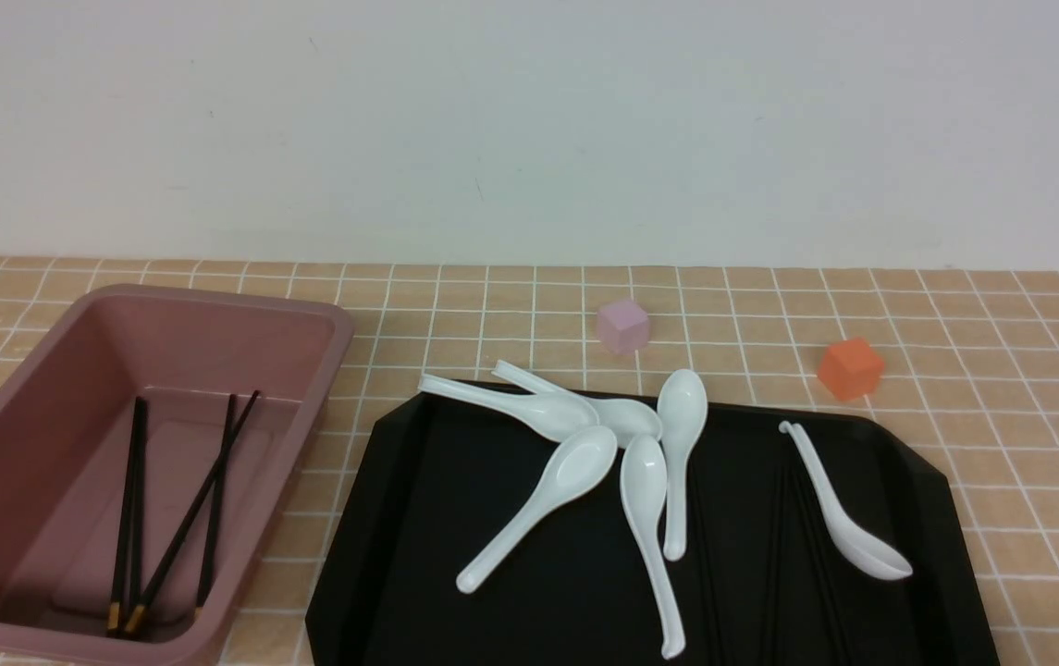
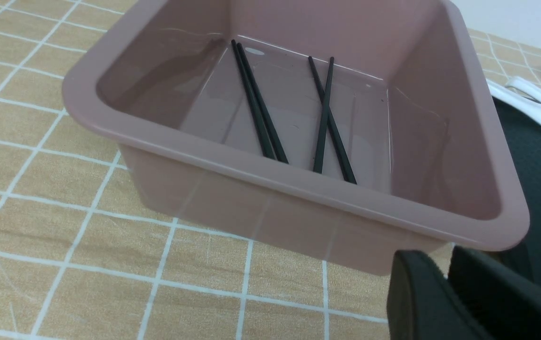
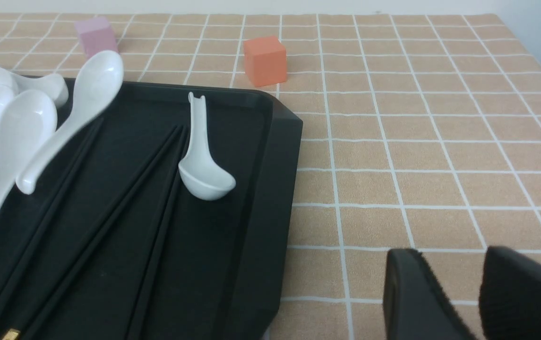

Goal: On brown tablecloth take chopsticks from black tray and put them in box.
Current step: 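Move the gripper over the chopsticks on the black tray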

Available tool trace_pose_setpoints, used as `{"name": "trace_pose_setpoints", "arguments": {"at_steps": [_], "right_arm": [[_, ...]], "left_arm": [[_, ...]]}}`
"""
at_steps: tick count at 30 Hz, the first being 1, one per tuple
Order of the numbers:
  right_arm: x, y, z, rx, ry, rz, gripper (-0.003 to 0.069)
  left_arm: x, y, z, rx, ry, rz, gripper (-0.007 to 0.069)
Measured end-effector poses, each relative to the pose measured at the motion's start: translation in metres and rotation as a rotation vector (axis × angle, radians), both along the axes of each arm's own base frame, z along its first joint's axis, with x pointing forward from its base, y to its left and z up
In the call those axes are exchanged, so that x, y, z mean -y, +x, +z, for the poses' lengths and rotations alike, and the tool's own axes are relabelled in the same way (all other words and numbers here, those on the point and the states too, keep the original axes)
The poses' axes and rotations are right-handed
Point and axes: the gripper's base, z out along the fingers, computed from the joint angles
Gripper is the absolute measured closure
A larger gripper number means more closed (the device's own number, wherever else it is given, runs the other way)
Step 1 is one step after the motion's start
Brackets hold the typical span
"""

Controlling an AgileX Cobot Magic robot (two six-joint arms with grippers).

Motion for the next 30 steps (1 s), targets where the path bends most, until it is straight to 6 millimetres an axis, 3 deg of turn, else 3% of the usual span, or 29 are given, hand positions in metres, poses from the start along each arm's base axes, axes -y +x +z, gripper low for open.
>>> {"name": "trace_pose_setpoints", "arguments": {"at_steps": [10, 13, 17, 21, 26, 30], "right_arm": [[0.000, 0.000, 0.001, 0.009, 0.022, -0.001, 0.0419], [-0.004, 0.001, 0.001, 0.022, 0.189, -0.012, 0.0419], [-0.013, 0.001, 0.004, 0.018, 0.700, -0.042, 0.0419], [-0.018, 0.001, 0.008, 0.018, 0.988, -0.051, 0.0419], [-0.017, 0.002, 0.015, 0.068, 1.178, -0.059, 0.0419], [-0.015, 0.002, 0.022, 0.119, 1.187, -0.053, 0.0419]], "left_arm": [[0.000, 0.000, 0.000, 0.000, 0.000, 0.000, 0.0500], [0.000, 0.000, 0.000, 0.000, 0.000, 0.000, 0.0500], [0.000, 0.000, 0.000, -0.001, 0.000, 0.000, 0.0498], [0.000, 0.000, 0.000, -0.001, 0.000, 0.000, 0.0495], [0.000, 0.000, 0.000, -0.001, 0.000, 0.000, 0.0491], [0.000, 0.000, 0.000, -0.001, 0.000, 0.000, 0.0487]]}}
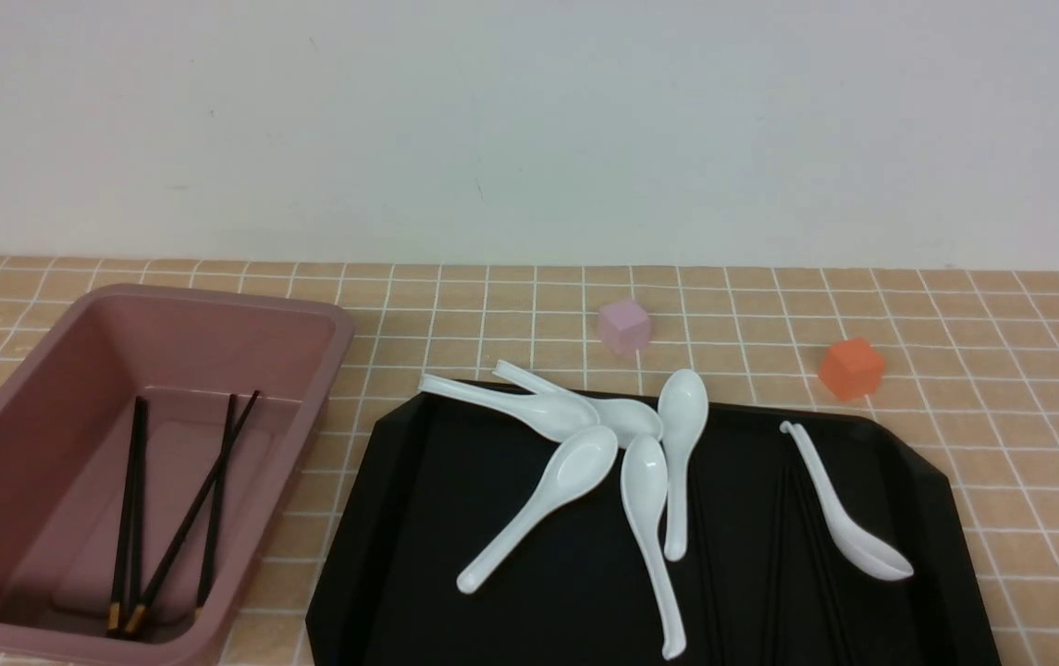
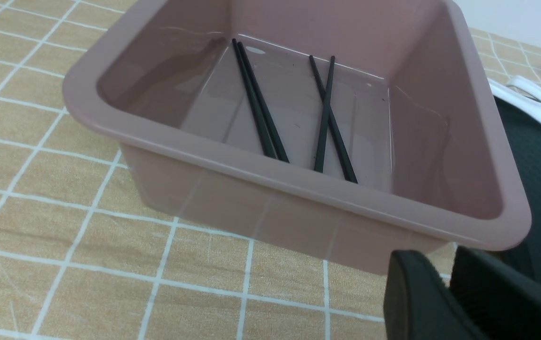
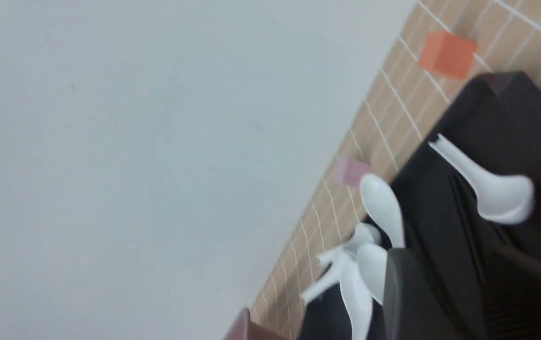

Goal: On brown tablecloth take chopsticks from black tray and put them in box.
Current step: 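Move the gripper over the chopsticks on the black tray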

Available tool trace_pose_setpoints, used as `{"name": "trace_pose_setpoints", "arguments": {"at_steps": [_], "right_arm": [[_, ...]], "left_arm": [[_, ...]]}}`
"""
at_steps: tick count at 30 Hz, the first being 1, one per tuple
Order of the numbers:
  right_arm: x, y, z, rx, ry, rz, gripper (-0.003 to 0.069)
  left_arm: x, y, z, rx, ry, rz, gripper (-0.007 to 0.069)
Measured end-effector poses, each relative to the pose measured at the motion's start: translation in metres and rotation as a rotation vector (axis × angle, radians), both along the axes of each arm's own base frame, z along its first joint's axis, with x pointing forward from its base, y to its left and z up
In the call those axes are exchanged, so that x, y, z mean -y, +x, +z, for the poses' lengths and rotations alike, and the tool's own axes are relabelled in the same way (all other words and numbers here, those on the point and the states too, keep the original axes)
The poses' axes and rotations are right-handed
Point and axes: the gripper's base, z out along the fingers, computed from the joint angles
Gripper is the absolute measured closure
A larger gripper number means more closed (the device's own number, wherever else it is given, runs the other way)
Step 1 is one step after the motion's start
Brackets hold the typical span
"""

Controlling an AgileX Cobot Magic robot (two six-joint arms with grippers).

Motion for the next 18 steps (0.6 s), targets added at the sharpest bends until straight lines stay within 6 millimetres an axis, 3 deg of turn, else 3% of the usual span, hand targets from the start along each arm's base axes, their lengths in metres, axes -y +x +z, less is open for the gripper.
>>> {"name": "trace_pose_setpoints", "arguments": {"at_steps": [2, 5, 6, 8, 10, 12, 14, 15, 16, 18], "right_arm": [[0.002, -0.003, 0.021, 0.084, -0.069, -0.018, 0.0419], [0.005, -0.010, 0.071, 0.248, -0.253, -0.072, 0.0425], [0.005, -0.011, 0.078, 0.260, -0.269, -0.075, 0.0427], [0.004, -0.008, 0.109, 0.290, -0.468, -0.074, 0.0473], [-0.001, 0.005, 0.128, 0.241, -0.603, -0.004, 0.0551], [-0.006, 0.019, 0.132, 0.162, -0.676, 0.100, 0.0616], [-0.018, 0.048, 0.124, -0.056, -0.726, 0.362, 0.0667], [-0.018, 0.054, 0.123, -0.085, -0.723, 0.386, 0.0667], [-0.023, 0.072, 0.111, -0.226, -0.704, 0.530, 0.0661], [-0.027, 0.091, 0.095, -0.367, -0.670, 0.667, 0.0643]], "left_arm": [[0.000, 0.000, 0.000, 0.000, 0.000, 0.000, 0.0483], [0.000, 0.000, 0.000, 0.000, 0.000, 0.000, 0.0480], [0.000, 0.000, 0.000, 0.000, 0.000, 0.000, 0.0480], [0.000, 0.000, 0.000, -0.001, 0.000, 0.000, 0.0480], [0.000, 0.000, 0.000, -0.001, 0.000, 0.000, 0.0479], [0.000, 0.000, 0.000, -0.001, 0.000, 0.000, 0.0478], [0.000, 0.000, 0.000, -0.001, 0.000, 0.000, 0.0476], [0.000, 0.000, 0.000, -0.001, 0.000, 0.000, 0.0476], [0.000, 0.000, 0.000, -0.001, 0.000, 0.000, 0.0476], [0.000, 0.000, 0.000, -0.001, 0.000, 0.000, 0.0476]]}}
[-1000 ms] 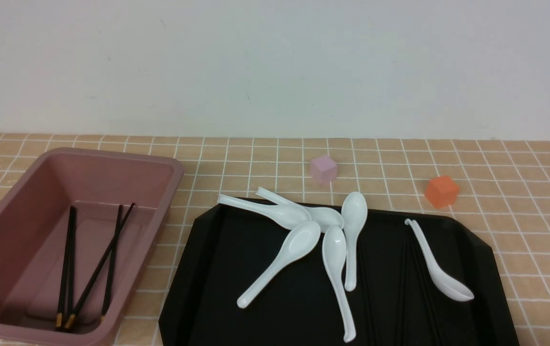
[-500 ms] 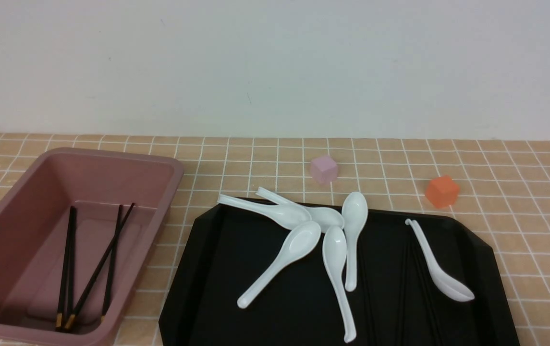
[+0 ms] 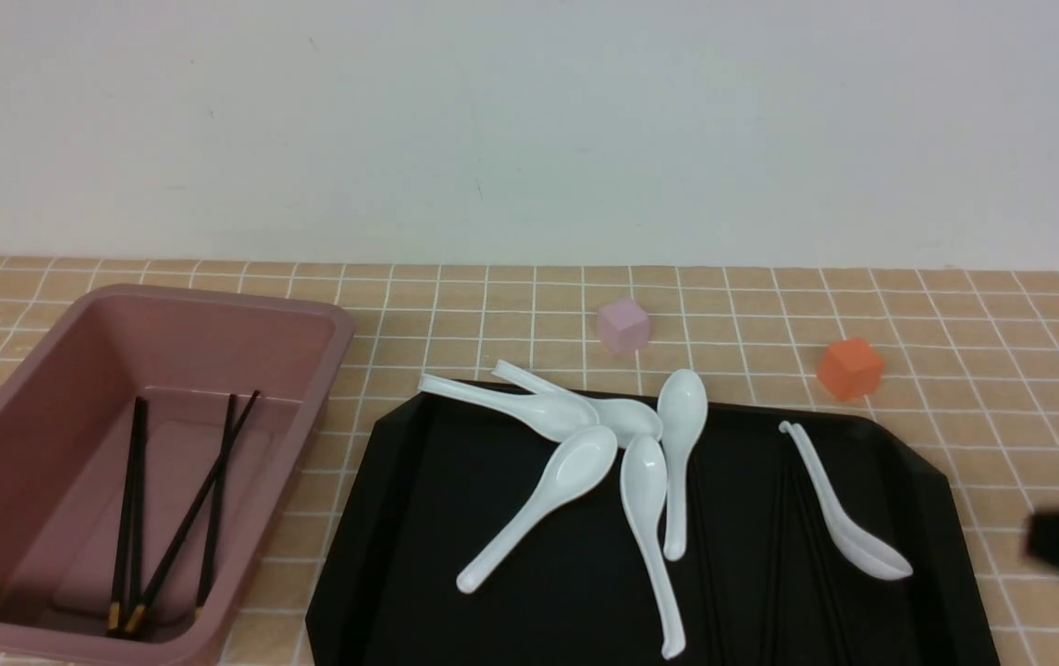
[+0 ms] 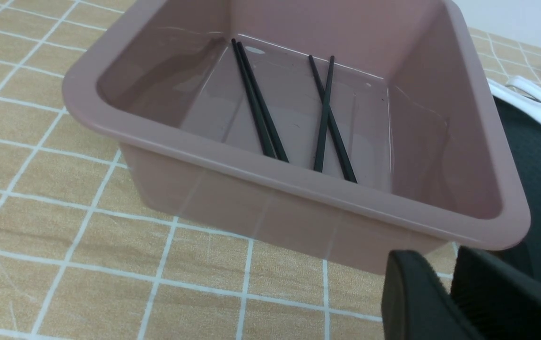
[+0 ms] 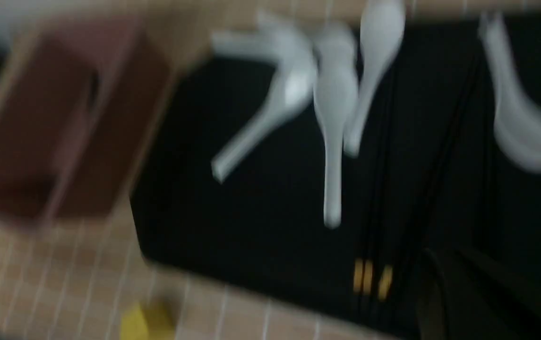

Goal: On brown tablecloth take chopsticks from black tray and put them in box.
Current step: 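Move the gripper over the chopsticks on the black tray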

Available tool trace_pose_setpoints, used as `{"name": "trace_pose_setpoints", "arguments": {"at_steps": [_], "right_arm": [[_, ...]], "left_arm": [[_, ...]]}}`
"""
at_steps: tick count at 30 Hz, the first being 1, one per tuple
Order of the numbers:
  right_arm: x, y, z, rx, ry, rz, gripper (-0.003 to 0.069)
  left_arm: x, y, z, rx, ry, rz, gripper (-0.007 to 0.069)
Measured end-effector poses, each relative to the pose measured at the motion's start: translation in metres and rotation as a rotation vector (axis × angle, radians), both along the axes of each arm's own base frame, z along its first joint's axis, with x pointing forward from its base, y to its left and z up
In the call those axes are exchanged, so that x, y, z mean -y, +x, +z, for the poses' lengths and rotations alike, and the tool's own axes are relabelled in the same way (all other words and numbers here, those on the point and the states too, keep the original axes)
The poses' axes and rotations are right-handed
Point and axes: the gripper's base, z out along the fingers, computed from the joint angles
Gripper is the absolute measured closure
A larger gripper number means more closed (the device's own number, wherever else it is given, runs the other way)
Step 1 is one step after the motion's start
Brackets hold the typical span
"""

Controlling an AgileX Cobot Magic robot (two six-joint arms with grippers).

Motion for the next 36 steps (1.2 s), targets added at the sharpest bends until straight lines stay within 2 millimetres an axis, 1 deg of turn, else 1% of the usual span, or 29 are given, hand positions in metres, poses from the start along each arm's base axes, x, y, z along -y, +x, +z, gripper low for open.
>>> {"name": "trace_pose_setpoints", "arguments": {"at_steps": [3, 5, 6, 7, 8, 10, 11, 12, 13, 15, 16, 17, 18, 21, 23, 25, 30, 32, 36], "right_arm": [[-0.003, 0.024, -0.026, -0.210, -0.008, 0.108, 0.0591], [-0.008, 0.038, -0.043, -0.311, -0.023, 0.164, 0.0548], [-0.009, 0.040, -0.044, -0.320, -0.023, 0.169, 0.0545], [-0.016, 0.051, -0.057, -0.395, -0.062, 0.219, 0.0523], [-0.023, 0.056, -0.064, -0.433, -0.094, 0.244, 0.0517], [-0.041, 0.066, -0.074, -0.499, -0.181, 0.286, 0.0510], [-0.046, 0.067, -0.076, -0.510, -0.212, 0.293, 0.0508], [-0.061, 0.073, -0.079, -0.526, -0.277, 0.309, 0.0505], [-0.068, 0.077, -0.080, -0.524, -0.330, 0.307, 0.0502], [-0.090, 0.088, -0.078, -0.497, -0.412, 0.261, 0.0486], [-0.090, 0.088, -0.078, -0.497, -0.412, 0.261, 0.0486], [-0.104, 0.094, -0.076, -0.462, -0.459, 0.239, 0.0468], [-0.112, 0.097, -0.074, -0.436, -0.482, 0.229, 0.0454], [-0.128, 0.101, -0.072, -0.395, -0.512, 0.207, 0.0418], [-0.136, 0.103, -0.079, -0.396, -0.520, 0.202, 0.0391], [-0.141, 0.104, -0.086, -0.410, -0.525, 0.200, 0.0380], [-0.148, 0.110, -0.112, -0.453, -0.537, 0.200, 0.0369], [-0.150, 0.113, -0.120, -0.462, -0.543, 0.201, 0.0369], [-0.153, 0.115, -0.129, -0.468, -0.539, 0.199, 0.0369]], "left_arm": [[0.000, 0.000, 0.000, 0.000, 0.000, 0.000, 0.0476], [0.000, 0.000, 0.000, 0.000, 0.000, 0.000, 0.0476], [0.000, 0.000, 0.000, 0.000, 0.000, 0.000, 0.0476], [0.000, 0.000, 0.000, 0.000, 0.000, 0.000, 0.0476], [0.000, 0.000, 0.000, 0.000, 0.000, 0.000, 0.0476], [0.000, 0.000, 0.000, 0.000, 0.000, 0.000, 0.0476], [0.000, 0.000, 0.000, 0.000, 0.000, 0.000, 0.0476], [0.000, 0.000, 0.000, 0.000, 0.000, 0.000, 0.0476], [0.000, 0.000, 0.000, 0.000, 0.000, 0.000, 0.0476], [0.000, 0.000, 0.000, 0.000, 0.000, 0.000, 0.0476], [0.000, 0.000, 0.000, 0.000, 0.000, 0.000, 0.0476], [0.000, 0.000, 0.000, 0.000, 0.000, 0.000, 0.0476], [0.000, 0.000, 0.000, 0.000, 0.000, 0.000, 0.0476], [0.000, 0.000, 0.000, 0.000, 0.000, 0.000, 0.0476], [0.000, 0.000, 0.000, 0.000, 0.000, 0.000, 0.0476], [0.000, 0.000, 0.000, 0.000, 0.000, 0.000, 0.0476], [0.000, 0.000, 0.000, 0.000, 0.000, 0.000, 0.0475], [0.000, 0.000, 0.000, 0.000, 0.000, 0.000, 0.0473], [0.000, 0.000, 0.000, 0.000, 0.000, 0.000, 0.0468]]}}
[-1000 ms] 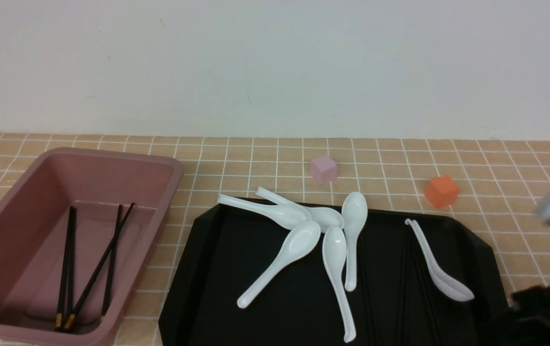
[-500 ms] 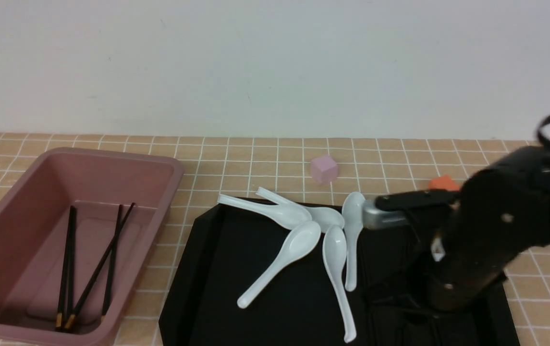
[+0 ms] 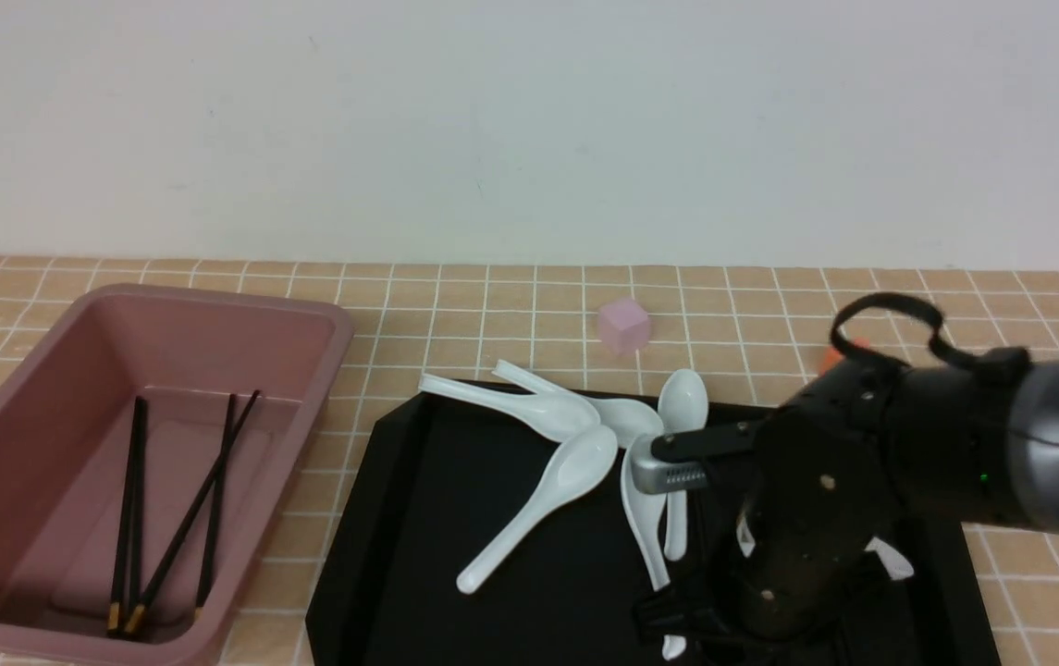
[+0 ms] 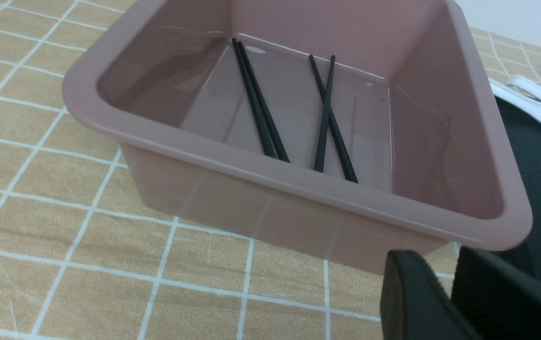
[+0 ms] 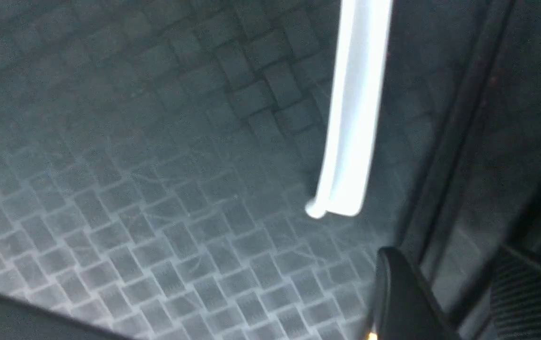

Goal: On brown tablecloth take chopsticks from black tray and put them in box.
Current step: 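Move the gripper over the chopsticks on the black tray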

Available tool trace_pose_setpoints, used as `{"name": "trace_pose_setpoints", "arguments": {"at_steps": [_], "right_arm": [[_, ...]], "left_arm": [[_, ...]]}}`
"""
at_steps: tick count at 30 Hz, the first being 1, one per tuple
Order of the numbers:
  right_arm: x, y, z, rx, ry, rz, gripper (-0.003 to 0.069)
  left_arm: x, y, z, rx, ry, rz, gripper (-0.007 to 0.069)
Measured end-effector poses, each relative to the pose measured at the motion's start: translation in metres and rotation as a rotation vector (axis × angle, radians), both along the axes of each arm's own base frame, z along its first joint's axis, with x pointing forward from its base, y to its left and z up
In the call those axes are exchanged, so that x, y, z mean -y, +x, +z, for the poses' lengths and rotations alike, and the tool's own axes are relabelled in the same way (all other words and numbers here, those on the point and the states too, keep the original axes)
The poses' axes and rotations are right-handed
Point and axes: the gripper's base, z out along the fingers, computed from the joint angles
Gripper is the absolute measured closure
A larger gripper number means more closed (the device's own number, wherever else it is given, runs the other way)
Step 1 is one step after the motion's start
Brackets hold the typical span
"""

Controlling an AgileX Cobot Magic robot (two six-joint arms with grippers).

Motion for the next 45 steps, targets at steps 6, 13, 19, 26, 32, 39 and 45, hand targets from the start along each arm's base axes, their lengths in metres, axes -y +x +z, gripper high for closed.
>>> {"name": "trace_pose_setpoints", "arguments": {"at_steps": [6, 13, 19, 26, 32, 39, 45], "right_arm": [[-0.003, 0.003, -0.008, -0.003, 0.008, -0.020, 0.0368], [-0.004, 0.005, -0.017, -0.027, -0.002, -0.055, 0.0368], [-0.005, 0.006, -0.017, -0.032, -0.004, -0.060, 0.0373], [-0.005, 0.006, -0.017, -0.035, -0.004, -0.080, 0.0531], [-0.004, 0.003, -0.009, -0.037, 0.008, -0.092, 0.0529], [0.003, -0.007, 0.042, 0.001, 0.053, -0.096, 0.0529], [-0.008, -0.003, 0.105, 0.115, 0.207, -0.073, 0.0529]], "left_arm": [[0.000, 0.000, 0.000, 0.000, 0.000, 0.000, 0.0461], [0.000, 0.000, 0.000, 0.000, 0.000, 0.000, 0.0459], [0.000, 0.000, 0.000, -0.001, 0.000, 0.000, 0.0457], [0.000, 0.000, 0.000, 0.000, 0.000, 0.000, 0.0447], [0.000, 0.000, 0.000, 0.000, 0.000, 0.000, 0.0440], [0.000, 0.000, 0.000, 0.000, 0.000, 0.000, 0.0438], [0.000, 0.000, 0.000, 0.000, 0.000, 0.000, 0.0430]]}}
